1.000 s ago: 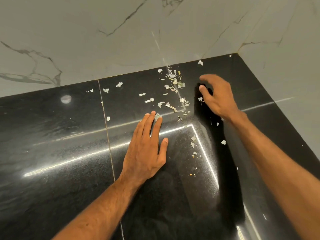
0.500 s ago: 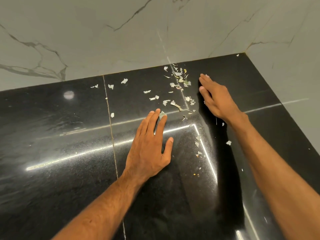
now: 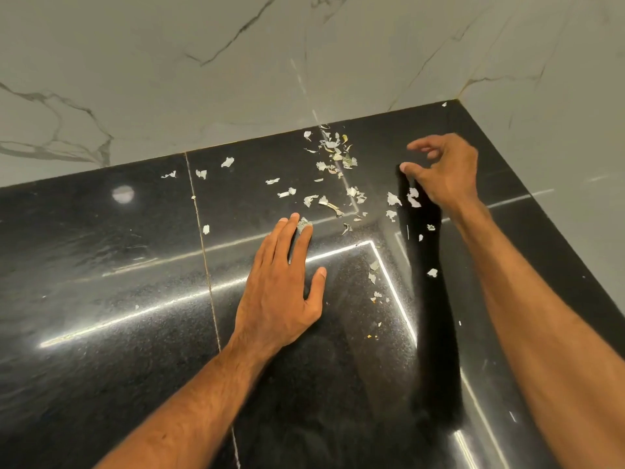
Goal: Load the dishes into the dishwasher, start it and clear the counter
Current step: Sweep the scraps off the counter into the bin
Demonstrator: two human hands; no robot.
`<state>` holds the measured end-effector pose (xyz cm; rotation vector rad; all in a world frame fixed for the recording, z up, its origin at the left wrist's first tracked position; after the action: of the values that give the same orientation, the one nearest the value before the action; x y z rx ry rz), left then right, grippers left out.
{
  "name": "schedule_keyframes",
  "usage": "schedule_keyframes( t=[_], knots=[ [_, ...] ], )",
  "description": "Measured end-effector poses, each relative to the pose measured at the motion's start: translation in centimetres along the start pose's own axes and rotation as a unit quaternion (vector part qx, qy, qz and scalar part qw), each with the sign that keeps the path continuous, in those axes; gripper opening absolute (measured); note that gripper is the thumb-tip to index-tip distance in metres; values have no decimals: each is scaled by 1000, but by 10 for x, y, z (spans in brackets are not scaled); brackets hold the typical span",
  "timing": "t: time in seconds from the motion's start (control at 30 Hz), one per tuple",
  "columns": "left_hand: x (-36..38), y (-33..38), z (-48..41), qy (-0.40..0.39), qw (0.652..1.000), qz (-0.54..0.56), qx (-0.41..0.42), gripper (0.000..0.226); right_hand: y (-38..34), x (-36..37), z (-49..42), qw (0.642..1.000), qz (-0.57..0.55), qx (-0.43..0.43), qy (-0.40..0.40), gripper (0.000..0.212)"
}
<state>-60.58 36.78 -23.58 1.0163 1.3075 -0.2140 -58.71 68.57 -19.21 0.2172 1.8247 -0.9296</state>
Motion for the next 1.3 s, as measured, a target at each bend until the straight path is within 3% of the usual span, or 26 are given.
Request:
schedule_keyframes(
  t=[0.13,0.3,0.4,0.47,0.6,0.73,0.8,0.87,0.97,1.07,1.2,1.3],
  knots=[
    [0,0,0,2,1000,2,-1,70,8,25,40,991,35,-74,-110,56],
    [1,-1,0,0,1000,3,0,70,-6,14,87,968,-44,-143,-199,50],
    [0,0,0,1,1000,1,0,70,7,-7,90,978,-69,-103,-170,48],
    [0,0,0,3,1000,-2,0,69,22,-6,95,984,-22,-75,-159,53],
    [-1,1,0,1,1000,-6,1,70,12,19,119,976,84,-118,-161,67],
    [-1,1,0,2,1000,-5,3,70,-23,19,149,963,1,-169,-210,58],
    [-2,2,0,2,1000,-6,3,70,-17,4,155,972,-61,-121,-191,54],
    [-2,2,1,5,1000,-8,4,69,6,-15,160,989,-63,-55,-122,55],
    [-2,2,1,5,1000,-6,2,69,39,-24,181,994,17,15,-105,63],
    [-3,2,1,2,1000,-6,2,70,28,-9,203,978,161,-11,-135,81],
    [-3,3,1,0,1000,0,1,69,-31,22,213,970,184,-41,-155,103],
    [-2,3,1,-2,1000,0,3,68,-53,46,204,974,190,-32,-117,100]
  ],
)
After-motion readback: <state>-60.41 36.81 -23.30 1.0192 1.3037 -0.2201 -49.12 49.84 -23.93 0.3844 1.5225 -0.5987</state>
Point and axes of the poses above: each hand's wrist, its own z-axis away from the middle knuckle, its own x-axis out of the palm, y = z × x, the point moved 3 cm from there along -z, towards the middle knuckle, and after that the axes turned 7 degrees about z, right-handed, at the moved point
